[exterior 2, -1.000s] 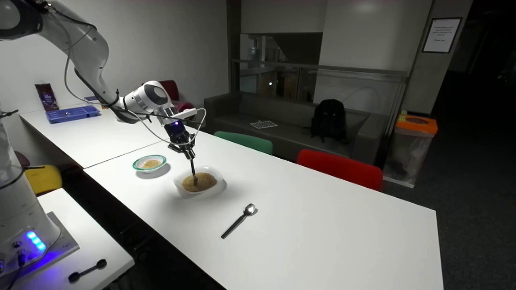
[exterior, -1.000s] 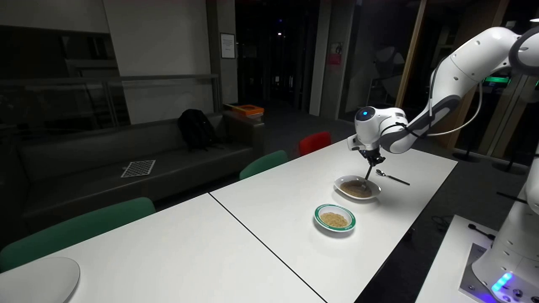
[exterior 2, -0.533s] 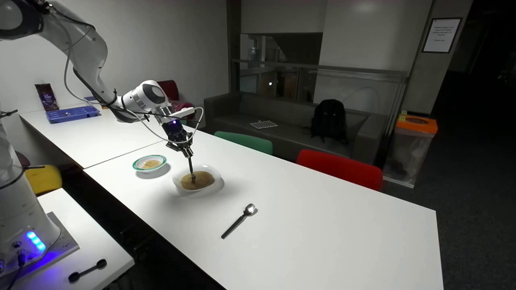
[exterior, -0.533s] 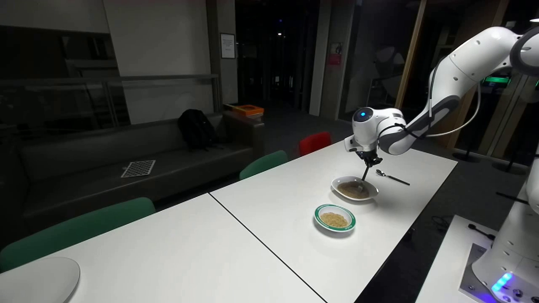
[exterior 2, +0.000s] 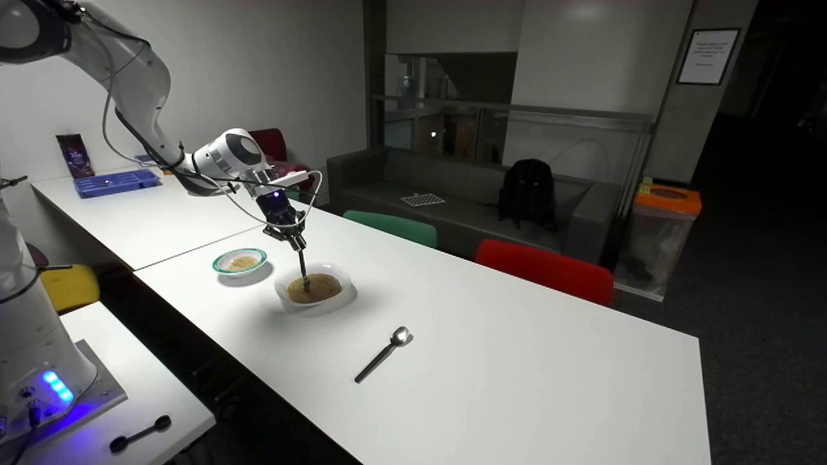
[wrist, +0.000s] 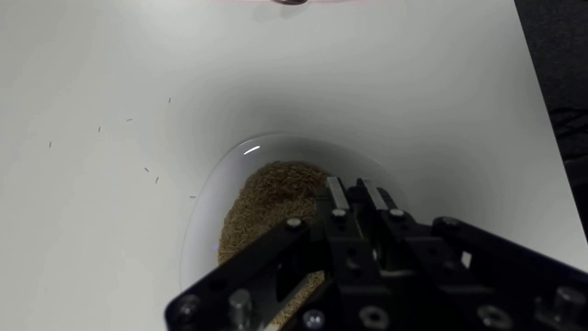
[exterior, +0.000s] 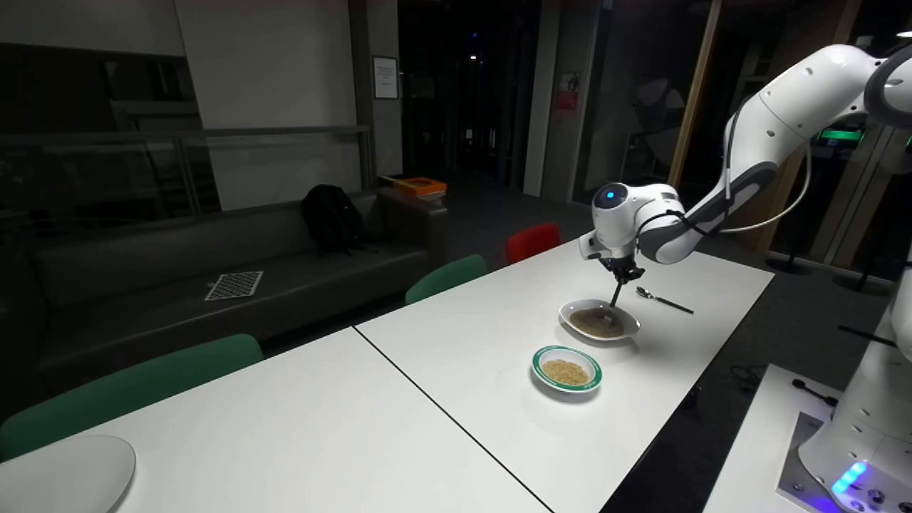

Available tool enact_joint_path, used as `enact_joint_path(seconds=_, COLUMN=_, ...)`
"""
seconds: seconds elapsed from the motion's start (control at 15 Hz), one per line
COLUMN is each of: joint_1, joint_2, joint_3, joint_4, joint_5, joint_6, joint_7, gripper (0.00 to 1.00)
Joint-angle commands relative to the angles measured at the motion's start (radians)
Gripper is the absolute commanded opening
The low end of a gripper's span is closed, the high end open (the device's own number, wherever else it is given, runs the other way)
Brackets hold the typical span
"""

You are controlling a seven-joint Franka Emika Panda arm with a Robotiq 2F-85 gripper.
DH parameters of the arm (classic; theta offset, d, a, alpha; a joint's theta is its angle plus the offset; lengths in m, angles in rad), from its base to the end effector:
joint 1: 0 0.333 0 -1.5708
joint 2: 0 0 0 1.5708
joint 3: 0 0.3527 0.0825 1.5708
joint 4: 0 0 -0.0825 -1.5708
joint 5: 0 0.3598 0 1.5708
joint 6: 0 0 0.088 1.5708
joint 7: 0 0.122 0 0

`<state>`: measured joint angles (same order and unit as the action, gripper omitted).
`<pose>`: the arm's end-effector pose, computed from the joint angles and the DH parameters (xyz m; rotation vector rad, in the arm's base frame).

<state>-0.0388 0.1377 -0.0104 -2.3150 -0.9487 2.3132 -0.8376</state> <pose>0.5007 -0.0494 0.3208 1.8761 1.7541 -0.5187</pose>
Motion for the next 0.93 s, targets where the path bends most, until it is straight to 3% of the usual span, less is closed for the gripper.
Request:
enact_joint_path(seconds=0.0, joint_1=0.008, joint_2=-0.019, joint_3=0.005, joint_4=0.009, joint_5=-0.002, joint_6=-0.042, joint_7=-0.010, gripper=0.03)
enact_joint_path(seconds=0.87, joint_1=0.022, joint_2=-0.011, joint_3=0.021, joint_4=0.028, joint_5=0.004, joint_6=-0.043, joint_7=-0.018, gripper=0.03)
